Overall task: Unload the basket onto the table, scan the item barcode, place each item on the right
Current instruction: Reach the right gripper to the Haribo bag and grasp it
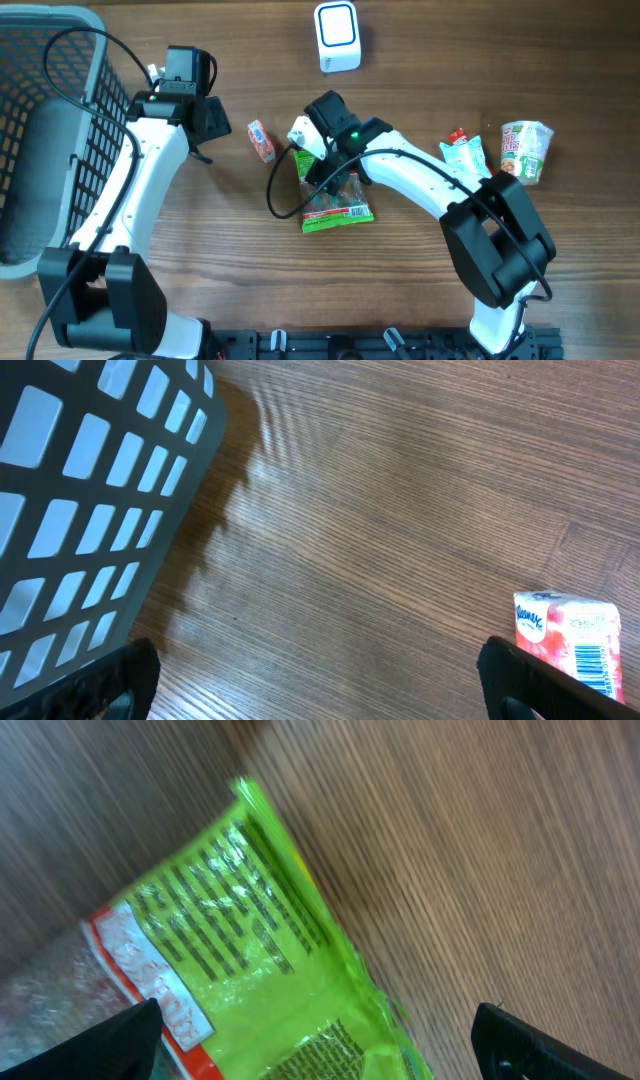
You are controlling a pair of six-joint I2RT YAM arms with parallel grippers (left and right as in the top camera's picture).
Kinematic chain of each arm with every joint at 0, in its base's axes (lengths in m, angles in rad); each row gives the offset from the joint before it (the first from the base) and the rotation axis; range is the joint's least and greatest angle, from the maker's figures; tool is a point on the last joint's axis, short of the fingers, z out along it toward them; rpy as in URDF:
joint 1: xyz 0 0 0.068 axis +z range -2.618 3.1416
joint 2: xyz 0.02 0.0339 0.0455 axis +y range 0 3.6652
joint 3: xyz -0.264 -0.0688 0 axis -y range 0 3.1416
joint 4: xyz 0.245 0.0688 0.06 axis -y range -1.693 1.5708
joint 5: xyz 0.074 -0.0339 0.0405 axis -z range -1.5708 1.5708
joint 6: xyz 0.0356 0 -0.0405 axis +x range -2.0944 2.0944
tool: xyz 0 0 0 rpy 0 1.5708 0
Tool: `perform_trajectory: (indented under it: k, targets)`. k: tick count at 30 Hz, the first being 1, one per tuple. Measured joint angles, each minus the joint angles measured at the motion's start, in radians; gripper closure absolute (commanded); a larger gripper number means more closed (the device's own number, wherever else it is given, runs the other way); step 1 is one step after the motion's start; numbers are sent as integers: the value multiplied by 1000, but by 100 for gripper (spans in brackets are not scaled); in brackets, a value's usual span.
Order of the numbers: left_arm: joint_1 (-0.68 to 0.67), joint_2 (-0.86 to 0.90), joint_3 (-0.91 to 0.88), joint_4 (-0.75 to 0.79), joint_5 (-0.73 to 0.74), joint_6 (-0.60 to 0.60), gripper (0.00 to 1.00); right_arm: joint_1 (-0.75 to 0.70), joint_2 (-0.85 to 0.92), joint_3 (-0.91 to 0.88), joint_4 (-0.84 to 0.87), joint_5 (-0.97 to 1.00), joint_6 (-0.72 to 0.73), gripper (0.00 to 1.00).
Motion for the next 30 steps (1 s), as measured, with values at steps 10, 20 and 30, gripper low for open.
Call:
perform_trajectory:
  k: [10, 20, 30]
  targets:
    - [0, 0, 0, 0, 0, 0, 0, -172, -4, -6, -244, 34, 358, 12]
    - [0, 0, 0, 0, 0, 0, 0, -248, -30, -14, -417, -242, 521, 9]
    - [0, 0, 0, 0, 0, 0, 0, -248, -105, -90, -256, -243, 526, 9]
